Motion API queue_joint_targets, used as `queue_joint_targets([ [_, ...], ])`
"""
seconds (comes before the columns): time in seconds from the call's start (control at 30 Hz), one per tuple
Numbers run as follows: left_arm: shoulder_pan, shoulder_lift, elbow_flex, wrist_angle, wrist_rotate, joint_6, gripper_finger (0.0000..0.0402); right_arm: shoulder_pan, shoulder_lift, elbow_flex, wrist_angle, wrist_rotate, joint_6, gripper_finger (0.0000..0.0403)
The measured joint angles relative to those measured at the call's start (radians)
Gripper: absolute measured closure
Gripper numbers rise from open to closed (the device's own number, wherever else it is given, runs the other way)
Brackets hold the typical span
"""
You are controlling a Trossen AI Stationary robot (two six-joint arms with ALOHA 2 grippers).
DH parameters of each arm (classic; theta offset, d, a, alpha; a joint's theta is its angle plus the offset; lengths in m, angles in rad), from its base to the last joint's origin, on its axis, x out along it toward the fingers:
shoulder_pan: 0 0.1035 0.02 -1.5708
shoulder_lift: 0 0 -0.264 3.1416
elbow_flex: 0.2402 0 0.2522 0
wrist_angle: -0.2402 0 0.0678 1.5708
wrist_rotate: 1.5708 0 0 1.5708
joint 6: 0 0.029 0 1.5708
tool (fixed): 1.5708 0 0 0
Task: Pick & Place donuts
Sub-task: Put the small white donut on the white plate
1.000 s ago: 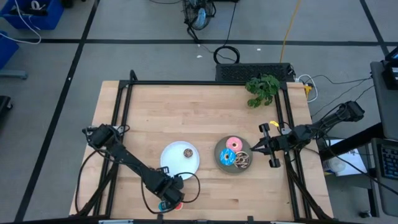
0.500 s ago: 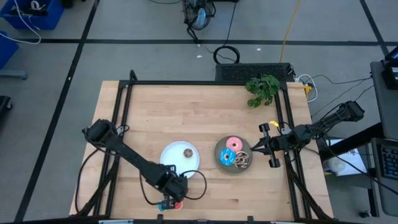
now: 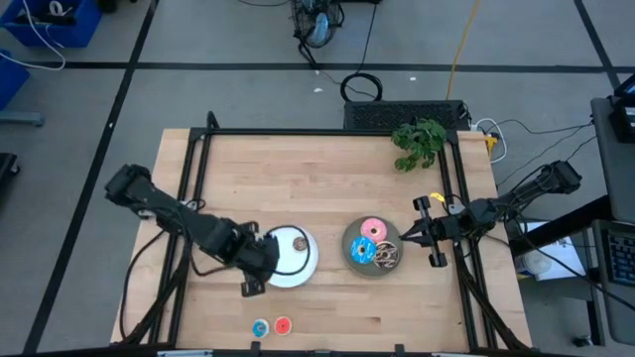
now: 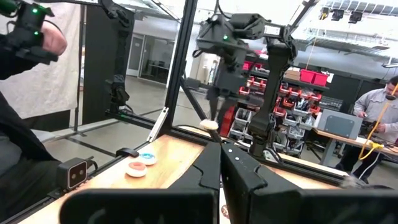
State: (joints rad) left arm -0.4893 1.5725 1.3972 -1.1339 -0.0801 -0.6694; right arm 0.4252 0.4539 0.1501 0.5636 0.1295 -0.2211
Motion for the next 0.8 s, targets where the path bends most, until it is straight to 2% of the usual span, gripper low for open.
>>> queue_joint_targets([
  [0.17, 0.017, -0.025, 0.0, -0.044, -0.012, 0.012, 0.038, 0.0, 0.001, 0.0, -0.002, 0.0, 0.003, 0.0403],
  [0.4, 0.031, -0.024, 0.0, -0.058, 0.0, 0.033, 0.0395, 0.0, 0.006, 0.0, -0.01, 0.0, 0.015, 0.0403],
  [0.53, 0.047, -0.024, 0.0, -0.064, -0.004, 0.047, 0.038, 0.0, 0.009, 0.0, -0.002, 0.0, 0.016, 0.0403],
  [0.67, 0.117, -0.015, 0.001, -0.066, -0.04, 0.098, 0.0381, 0.0, 0.009, 0.0, 0.002, 0.0, -0.02, 0.0403],
  [0.8, 0.212, 0.037, 0.001, -0.051, -0.053, 0.181, 0.0395, 0.0, 0.009, 0.0, -0.003, 0.0, 0.011, 0.0403],
])
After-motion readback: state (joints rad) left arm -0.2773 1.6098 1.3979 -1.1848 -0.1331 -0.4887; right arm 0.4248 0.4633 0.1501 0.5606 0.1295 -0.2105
